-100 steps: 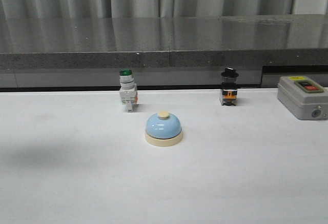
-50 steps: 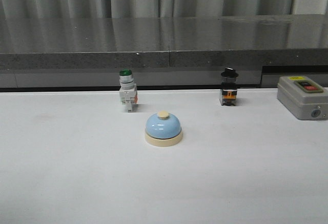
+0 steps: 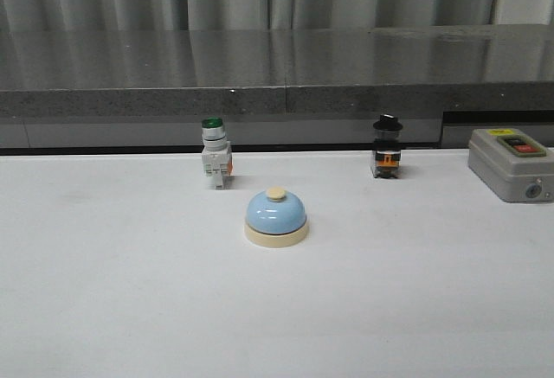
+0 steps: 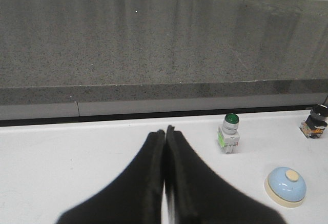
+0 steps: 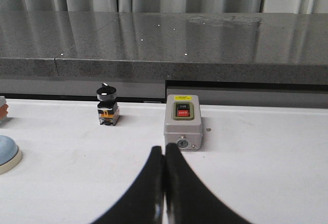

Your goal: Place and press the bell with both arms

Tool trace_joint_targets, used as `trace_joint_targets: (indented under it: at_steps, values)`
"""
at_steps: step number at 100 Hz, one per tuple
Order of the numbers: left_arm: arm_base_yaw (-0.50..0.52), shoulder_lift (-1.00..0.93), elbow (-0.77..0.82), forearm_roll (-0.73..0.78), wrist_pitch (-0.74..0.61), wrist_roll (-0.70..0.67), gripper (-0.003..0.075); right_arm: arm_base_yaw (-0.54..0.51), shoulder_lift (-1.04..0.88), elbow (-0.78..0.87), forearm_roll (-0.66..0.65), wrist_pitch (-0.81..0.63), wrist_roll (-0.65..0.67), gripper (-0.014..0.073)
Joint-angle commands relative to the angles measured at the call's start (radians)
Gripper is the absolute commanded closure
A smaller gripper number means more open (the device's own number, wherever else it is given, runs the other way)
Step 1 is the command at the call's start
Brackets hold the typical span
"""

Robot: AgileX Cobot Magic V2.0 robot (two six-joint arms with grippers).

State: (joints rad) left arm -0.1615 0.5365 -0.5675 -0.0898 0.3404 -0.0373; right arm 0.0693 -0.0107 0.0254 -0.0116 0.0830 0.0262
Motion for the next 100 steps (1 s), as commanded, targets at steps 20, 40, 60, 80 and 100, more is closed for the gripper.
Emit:
trace_joint_targets:
  at_steps: [20,40,60,80,100]
  values:
    - [0.001,0.002,-0.026,-0.011,-0.067,-0.006,0.0741,-0.005,-0.016,-0.013,-0.004,-0.083,-0.001,0.0654]
    - [0.001,0.002,-0.026,-0.011,-0.067,-0.006,0.0741,-0.005,-0.016,-0.013,-0.004,-0.083,-0.001,0.0654]
    - [0.001,0.002,-0.026,-0.011,-0.067,-0.006,0.0741,-0.005,-0.016,-0.013,-0.004,-0.083,-0.001,0.0654]
    - [0.001,-0.015,0.018,0.051,-0.141,-0.006,0.0741,-0.005,-0.016,-0.013,-0.004,-0.083,-0.001,0.0654]
    - [0.001,-0.115,0.188,0.090,-0.293,-0.006,0.0741,-0.005,-0.016,-0.013,-0.004,-0.083,-0.001,0.0654]
